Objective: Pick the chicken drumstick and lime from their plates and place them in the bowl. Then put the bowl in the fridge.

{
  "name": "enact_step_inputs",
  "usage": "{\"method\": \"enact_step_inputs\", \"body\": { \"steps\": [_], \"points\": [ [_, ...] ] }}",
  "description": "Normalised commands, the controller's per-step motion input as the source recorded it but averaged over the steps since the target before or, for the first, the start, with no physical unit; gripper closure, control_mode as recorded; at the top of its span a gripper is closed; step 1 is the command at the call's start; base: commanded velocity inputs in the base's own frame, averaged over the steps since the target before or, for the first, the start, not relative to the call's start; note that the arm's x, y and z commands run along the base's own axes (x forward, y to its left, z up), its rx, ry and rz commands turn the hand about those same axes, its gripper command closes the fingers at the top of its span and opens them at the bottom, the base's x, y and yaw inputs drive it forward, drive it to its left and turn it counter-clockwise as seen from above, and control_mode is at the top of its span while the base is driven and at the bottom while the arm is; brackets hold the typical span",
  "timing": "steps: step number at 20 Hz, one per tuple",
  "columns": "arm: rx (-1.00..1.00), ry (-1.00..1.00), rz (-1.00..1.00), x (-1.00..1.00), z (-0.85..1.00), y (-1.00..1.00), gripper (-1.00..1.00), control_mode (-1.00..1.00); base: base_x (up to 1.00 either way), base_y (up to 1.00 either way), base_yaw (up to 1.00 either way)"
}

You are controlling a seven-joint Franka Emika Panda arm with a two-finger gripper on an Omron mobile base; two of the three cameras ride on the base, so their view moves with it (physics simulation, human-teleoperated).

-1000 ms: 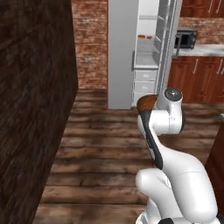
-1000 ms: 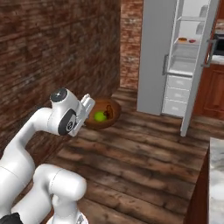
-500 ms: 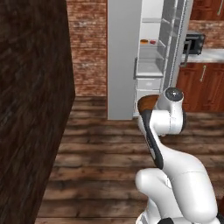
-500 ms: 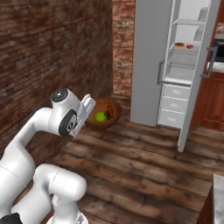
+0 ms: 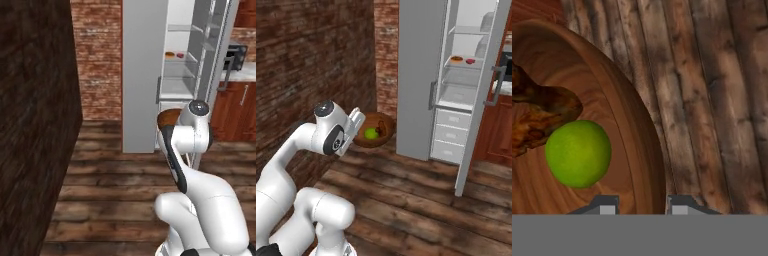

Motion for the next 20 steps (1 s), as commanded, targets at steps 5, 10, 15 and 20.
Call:
{"method": "enact_step_inputs", "body": {
  "steps": [5,10,15,20],
  "points": [
    [0.0,0.0,0.0,0.0,0.0,0.0,1.0,1.0,0.82,-0.06,-0.1],
    [0.0,0.0,0.0,0.0,0.0,0.0,1.0,1.0,0.72,0.0,-0.24],
    [0.0,0.0,0.0,0.0,0.0,0.0,1.0,1.0,0.59,0.0,-0.38],
    [0.0,0.0,0.0,0.0,0.0,0.0,1.0,1.0,0.78,0.03,-0.16]
  ]
}}
